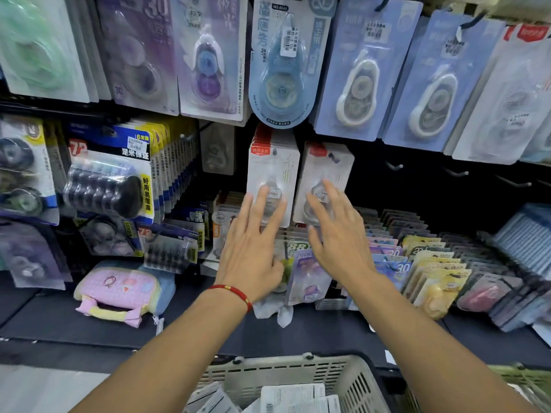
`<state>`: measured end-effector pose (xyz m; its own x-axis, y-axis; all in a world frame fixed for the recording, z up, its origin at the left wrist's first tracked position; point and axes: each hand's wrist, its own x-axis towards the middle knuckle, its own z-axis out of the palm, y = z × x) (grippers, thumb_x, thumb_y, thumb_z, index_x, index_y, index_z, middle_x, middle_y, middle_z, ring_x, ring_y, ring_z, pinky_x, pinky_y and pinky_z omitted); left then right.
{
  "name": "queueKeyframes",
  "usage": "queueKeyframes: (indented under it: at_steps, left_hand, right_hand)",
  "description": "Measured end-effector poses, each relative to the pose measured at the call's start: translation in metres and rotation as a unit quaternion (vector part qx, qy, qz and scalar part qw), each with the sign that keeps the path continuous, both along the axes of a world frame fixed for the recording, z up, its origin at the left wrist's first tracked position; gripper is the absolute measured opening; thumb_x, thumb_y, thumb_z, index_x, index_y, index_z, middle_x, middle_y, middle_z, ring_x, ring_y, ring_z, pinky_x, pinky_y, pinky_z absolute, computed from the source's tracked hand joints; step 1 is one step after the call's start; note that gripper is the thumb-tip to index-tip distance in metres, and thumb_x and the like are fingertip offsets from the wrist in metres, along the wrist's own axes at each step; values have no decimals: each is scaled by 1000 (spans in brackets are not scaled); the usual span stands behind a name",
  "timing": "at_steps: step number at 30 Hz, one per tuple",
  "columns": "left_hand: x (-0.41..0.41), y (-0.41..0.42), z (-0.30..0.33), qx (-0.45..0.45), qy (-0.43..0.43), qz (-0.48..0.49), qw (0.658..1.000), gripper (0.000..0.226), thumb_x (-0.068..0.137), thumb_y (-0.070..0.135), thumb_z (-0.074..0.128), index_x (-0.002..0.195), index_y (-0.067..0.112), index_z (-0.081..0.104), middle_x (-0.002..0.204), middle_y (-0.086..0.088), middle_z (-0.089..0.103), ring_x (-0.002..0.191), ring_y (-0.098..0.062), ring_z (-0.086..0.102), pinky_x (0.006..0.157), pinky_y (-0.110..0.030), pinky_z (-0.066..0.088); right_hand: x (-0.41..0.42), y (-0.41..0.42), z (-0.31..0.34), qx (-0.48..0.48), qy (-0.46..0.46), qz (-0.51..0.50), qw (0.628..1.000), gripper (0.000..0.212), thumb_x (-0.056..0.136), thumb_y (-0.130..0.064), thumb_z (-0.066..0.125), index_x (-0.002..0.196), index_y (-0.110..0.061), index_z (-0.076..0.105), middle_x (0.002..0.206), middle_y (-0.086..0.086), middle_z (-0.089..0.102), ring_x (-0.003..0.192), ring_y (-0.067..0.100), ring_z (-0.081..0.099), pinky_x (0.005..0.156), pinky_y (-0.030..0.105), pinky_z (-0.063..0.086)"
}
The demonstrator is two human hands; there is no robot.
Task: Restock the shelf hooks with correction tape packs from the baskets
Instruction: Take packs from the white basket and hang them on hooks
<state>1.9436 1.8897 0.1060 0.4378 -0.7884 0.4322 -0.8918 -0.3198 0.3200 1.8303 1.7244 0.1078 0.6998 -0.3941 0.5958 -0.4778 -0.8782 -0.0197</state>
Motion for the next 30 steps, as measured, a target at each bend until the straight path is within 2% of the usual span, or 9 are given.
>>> queueKeyframes:
  at_steps: [5,8,11,16,19,22,24,26,30]
  left_hand:
    - [7,4,-15,6,22,-11,1000,109,85,10,65,168,34,-2,165,15,-42,160,-17,-22,124,-42,35]
    - [8,3,-20,1,23,-13,1000,109,84,5,65,168,32,2,166,15,-39,161,-18,-18,115,-43,47]
    - [11,3,-25,7,5,-20,1000,110,82,3,66,168,30,4,167,12,-37,162,-20,-16,113,-43,48]
    - [11,7,-35,37,-13,-22,999,105,85,8,66,168,27,6,168,10,-35,161,-17,-16,107,-37,50]
    - [4,20,-44,66,-14,-31,997,85,86,10,64,162,21,28,171,-5,4,155,-30,16,99,-40,52]
    - [-2,43,-61,180,3,-132,975,66,91,8,57,153,24,42,149,-2,43,136,-27,43,98,-42,50]
    - [-8,64,-78,315,27,-195,929,61,94,9,55,152,28,46,146,0,51,136,-23,47,102,-42,49]
    - [-16,84,-101,440,31,-209,873,56,96,13,56,149,29,51,149,0,53,138,-25,50,107,-43,48]
    - [-36,115,-152,589,14,-186,786,53,99,15,58,150,27,51,152,-8,53,140,-31,51,112,-40,45]
  right_hand:
    - [42,-35,3,1,35,-42,999,62,95,-21,56,155,-14,43,174,11,20,156,35,27,115,53,42]
    - [63,-62,11,37,72,-57,995,70,95,-17,57,162,-17,36,178,6,5,161,32,18,113,54,43]
    - [77,-86,17,65,113,-49,990,73,100,-13,55,167,-22,26,177,1,-11,163,30,10,116,55,43]
    - [72,-80,16,132,79,-20,988,61,100,-12,53,160,-16,41,175,10,18,152,38,34,112,52,46]
    - [33,-48,-1,176,2,16,984,44,101,-13,52,145,-12,56,155,8,46,121,33,60,98,46,52]
    - [-27,-9,-25,156,-20,81,984,25,97,-12,57,121,-14,64,122,1,58,79,24,63,73,44,54]
    - [-63,12,-49,172,57,109,977,16,97,-14,60,111,-15,66,102,-2,63,74,22,61,70,44,55]
    - [-91,31,-81,226,211,104,945,13,99,-23,60,109,-20,67,95,-7,68,82,22,66,76,41,55]
    - [-132,63,-173,332,478,35,812,35,105,-41,55,134,-21,63,138,4,66,128,27,59,99,34,45]
